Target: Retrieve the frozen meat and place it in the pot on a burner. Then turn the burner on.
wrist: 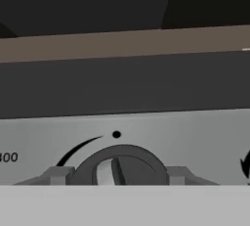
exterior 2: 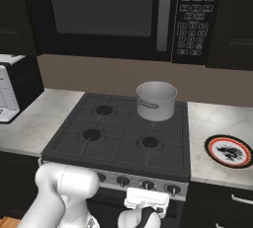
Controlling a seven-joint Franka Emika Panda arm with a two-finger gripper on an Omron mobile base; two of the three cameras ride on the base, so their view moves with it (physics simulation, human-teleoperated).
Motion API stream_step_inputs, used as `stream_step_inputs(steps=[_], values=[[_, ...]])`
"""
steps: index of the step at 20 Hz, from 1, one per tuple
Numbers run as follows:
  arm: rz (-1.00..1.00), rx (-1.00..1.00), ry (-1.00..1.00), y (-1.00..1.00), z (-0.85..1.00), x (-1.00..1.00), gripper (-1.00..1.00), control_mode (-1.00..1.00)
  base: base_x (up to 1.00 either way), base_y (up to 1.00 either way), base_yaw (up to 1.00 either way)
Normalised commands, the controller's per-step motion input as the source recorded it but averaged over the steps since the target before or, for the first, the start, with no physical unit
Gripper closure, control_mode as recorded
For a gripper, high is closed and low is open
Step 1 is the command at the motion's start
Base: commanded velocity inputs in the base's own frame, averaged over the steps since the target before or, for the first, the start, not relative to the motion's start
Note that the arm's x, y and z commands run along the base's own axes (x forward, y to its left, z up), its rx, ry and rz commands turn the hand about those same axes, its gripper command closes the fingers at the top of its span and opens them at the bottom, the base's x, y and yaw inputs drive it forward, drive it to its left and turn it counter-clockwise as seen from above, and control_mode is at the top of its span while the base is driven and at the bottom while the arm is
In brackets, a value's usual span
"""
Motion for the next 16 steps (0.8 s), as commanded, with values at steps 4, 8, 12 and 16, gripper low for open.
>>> stream_step_inputs(steps=[4,8,12,16], values=[[0.00,0.00,0.00,0.15,-0.17,0.00,1.00,-1.00,0.00,0.00,0.00],[0.00,0.00,0.00,0.12,-0.24,0.00,1.00,-1.00,0.00,0.00,0.00],[0.00,0.00,-0.01,0.13,-0.30,0.00,1.00,-1.00,0.00,0.00,0.00],[0.00,0.00,-0.03,0.25,-0.11,0.00,1.00,-1.00,0.00,0.00,0.00]])
